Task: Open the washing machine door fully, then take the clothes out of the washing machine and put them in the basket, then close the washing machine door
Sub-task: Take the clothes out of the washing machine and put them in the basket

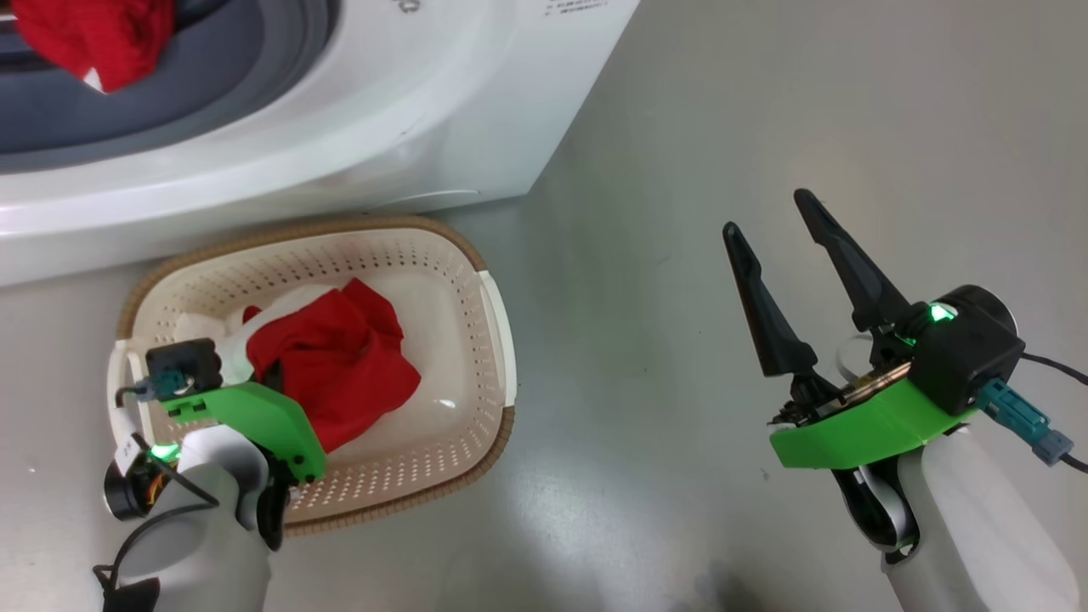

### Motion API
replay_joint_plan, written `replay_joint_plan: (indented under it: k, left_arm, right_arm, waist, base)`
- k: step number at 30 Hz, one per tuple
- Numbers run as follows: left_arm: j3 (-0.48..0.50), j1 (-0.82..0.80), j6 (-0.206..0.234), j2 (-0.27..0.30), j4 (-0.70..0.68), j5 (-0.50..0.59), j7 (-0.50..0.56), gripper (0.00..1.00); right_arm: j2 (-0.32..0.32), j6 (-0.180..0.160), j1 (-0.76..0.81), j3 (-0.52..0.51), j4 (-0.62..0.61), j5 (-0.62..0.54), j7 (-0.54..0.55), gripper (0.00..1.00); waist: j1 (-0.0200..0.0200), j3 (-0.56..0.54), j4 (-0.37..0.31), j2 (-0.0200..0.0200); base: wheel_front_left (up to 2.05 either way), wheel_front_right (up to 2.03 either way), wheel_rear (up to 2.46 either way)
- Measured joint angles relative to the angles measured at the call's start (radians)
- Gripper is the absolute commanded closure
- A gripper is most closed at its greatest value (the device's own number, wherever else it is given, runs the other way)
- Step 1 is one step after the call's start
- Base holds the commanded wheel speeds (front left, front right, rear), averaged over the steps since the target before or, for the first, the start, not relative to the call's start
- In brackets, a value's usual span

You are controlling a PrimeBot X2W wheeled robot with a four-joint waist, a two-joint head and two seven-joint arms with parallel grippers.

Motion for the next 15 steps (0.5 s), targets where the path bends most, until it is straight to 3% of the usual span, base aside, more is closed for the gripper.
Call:
replay_joint_plan:
  k: [6, 7, 8, 9, 15]
  left_arm:
    - [-0.005, -0.021, -0.003, 0.001, 0.048, -0.005, -0.021, 1.0]
    - [-0.006, -0.022, -0.009, 0.001, 0.052, -0.006, -0.029, 0.92]
    - [-0.007, -0.023, -0.01, 0.001, 0.055, -0.006, -0.042, 0.5]
    - [-0.008, -0.025, -0.01, 0.0, 0.057, -0.006, -0.053, 0.0]
    - [-0.022, -0.041, -0.011, -0.009, 0.062, -0.006, -0.096, 0.0]
  right_arm:
    - [0.005, 0.0, -0.012, 0.004, 0.005, 0.002, 0.0, 0.0]
    - [0.006, 0.0, -0.012, 0.004, 0.006, 0.003, 0.0, 0.0]
    - [0.007, 0.0, -0.012, 0.004, 0.006, 0.005, 0.0, 0.0]
    - [0.007, 0.0, -0.013, 0.004, 0.006, 0.005, 0.0, 0.0]
    - [0.007, 0.0, -0.012, -0.001, 0.012, 0.005, 0.0, 0.0]
  waist:
    - [0.0, 0.015, -0.008, 0.0]
    - [0.0, 0.015, -0.008, 0.0]
    - [0.0, 0.015, -0.008, 0.0]
    - [0.0, 0.014, -0.008, 0.0]
    - [0.0, -0.003, -0.001, 0.0]
  base:
    - [0.0, 0.0, 0.0]
    - [0.0, 0.0, 0.0]
    - [0.0, 0.0, 0.0]
    - [0.0, 0.0, 0.0]
    - [0.0, 0.0, 0.0]
